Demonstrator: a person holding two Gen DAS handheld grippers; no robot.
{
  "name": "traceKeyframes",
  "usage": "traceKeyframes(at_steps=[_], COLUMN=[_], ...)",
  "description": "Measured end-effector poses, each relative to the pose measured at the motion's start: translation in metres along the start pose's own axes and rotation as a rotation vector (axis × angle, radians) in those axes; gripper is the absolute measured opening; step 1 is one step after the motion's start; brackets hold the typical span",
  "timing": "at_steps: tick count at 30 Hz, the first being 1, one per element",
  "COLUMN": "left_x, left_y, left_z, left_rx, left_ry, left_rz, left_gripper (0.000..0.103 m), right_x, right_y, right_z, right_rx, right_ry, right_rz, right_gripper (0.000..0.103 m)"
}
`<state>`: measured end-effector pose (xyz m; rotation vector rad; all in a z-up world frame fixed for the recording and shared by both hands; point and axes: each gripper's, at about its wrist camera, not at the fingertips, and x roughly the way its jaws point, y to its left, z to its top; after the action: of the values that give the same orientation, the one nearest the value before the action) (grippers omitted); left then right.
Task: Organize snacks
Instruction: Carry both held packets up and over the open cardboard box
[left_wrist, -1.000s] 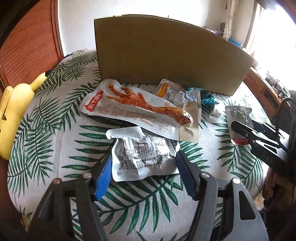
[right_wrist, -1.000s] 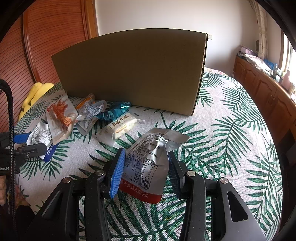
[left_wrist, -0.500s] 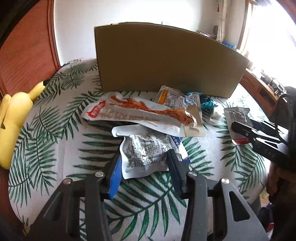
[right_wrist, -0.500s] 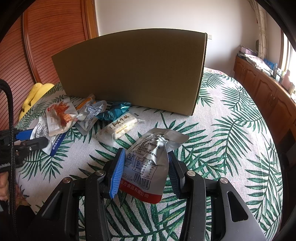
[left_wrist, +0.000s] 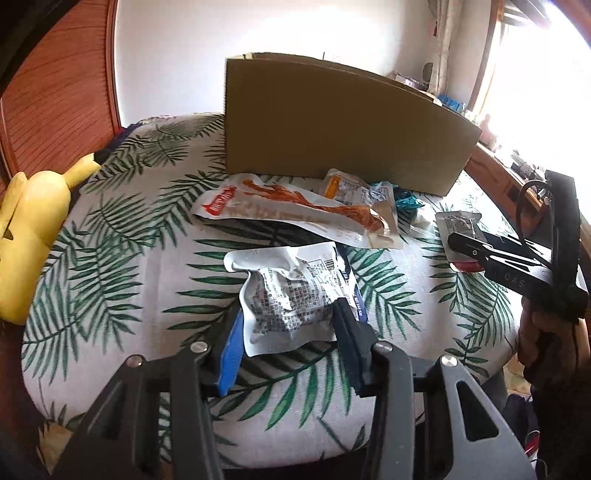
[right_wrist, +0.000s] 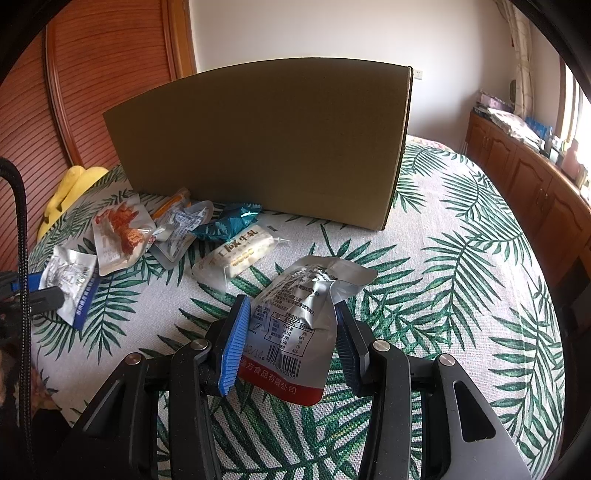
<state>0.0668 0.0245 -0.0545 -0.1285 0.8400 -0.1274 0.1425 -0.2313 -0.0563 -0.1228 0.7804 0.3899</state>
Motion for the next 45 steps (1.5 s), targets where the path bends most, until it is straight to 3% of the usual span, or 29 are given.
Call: traceKeyframes(at_steps=[6,19,45], left_x=[-0.01,-0.019,-0.045], left_y=[0.008,-0.008,-0.035], left_z=[0.001,0.001,0.029], left_rx=[-0.021,0.005,0.042], left_ry=[-0.028,-0.068,-0.168], left_rz=[-0.017,-0.05,-0.093], left_gripper=[0.044,0.044,0.044], right_x=[-0.003,-0.032,-0.085], right_y=[0.004,0.003,0.019], right_z=[-0.001,-0.014,-0.008], right_rx=[-0.015,-0.019,-0.028], right_ry=[-0.011,-0.065,-0.173], right_rz=[-0.011,0.022,0.069], right_gripper=[0.043,0.03,0.03])
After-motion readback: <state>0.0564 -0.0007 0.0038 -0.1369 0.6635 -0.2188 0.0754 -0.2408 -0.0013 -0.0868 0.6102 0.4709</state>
